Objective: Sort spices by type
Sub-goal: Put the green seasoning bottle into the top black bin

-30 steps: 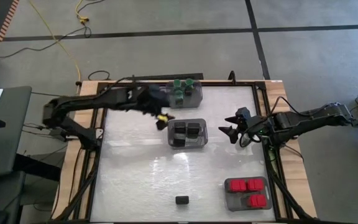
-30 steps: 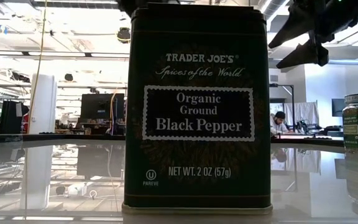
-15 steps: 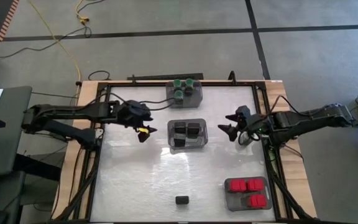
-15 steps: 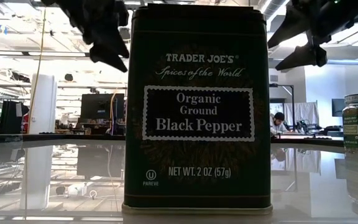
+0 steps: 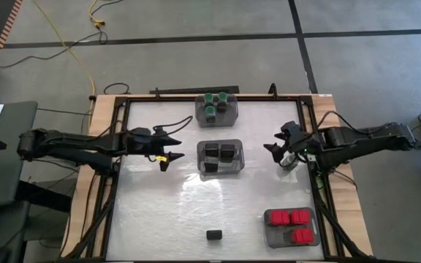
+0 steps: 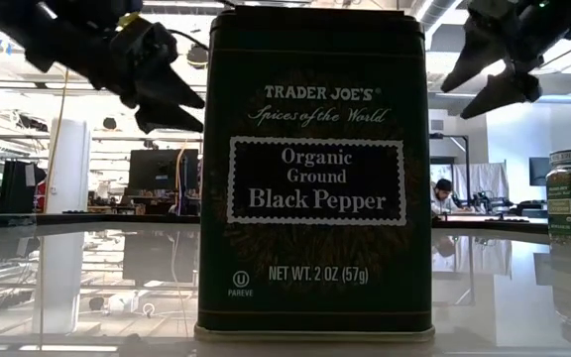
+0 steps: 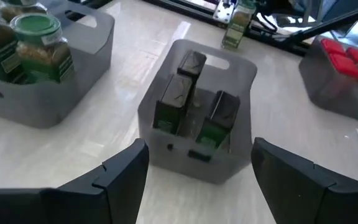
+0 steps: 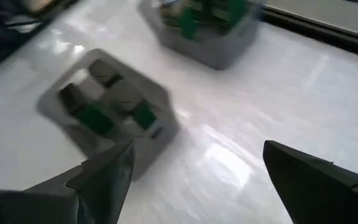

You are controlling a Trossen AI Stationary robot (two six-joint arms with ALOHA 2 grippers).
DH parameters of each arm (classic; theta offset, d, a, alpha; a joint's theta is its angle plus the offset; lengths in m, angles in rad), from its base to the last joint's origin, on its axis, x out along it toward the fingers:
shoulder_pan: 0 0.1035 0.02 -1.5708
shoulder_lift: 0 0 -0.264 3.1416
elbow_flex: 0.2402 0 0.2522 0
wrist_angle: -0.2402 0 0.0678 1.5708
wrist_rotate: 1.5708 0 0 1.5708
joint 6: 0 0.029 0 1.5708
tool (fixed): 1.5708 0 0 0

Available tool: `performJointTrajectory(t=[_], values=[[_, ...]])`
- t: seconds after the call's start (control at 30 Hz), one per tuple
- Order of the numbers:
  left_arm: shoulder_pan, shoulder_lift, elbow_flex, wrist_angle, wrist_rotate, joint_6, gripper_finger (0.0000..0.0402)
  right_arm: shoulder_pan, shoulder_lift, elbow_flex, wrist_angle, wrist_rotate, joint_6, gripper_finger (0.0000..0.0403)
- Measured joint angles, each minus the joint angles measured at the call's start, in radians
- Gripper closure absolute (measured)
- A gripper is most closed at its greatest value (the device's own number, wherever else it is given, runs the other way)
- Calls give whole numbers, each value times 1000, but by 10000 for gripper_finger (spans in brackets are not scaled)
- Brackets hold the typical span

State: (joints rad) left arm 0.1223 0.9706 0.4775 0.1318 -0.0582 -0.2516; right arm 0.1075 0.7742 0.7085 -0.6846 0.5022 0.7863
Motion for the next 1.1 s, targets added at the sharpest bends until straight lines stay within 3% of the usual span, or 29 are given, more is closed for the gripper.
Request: performJointTrajectory(t=[0.23,0.37,0.63,1.1], values=[[-1,-71,-43,-2,0,99,131,-98,42,121,-301,18,139,24],[3,-78,-43,-4,-1,141,131,-179,99,175,-476,-47,257,24],[4,-73,-43,-5,-1,169,131,-269,197,188,-519,-236,403,24],[4,-73,-43,-2,-2,225,131,-217,259,188,-610,-272,599,24]])
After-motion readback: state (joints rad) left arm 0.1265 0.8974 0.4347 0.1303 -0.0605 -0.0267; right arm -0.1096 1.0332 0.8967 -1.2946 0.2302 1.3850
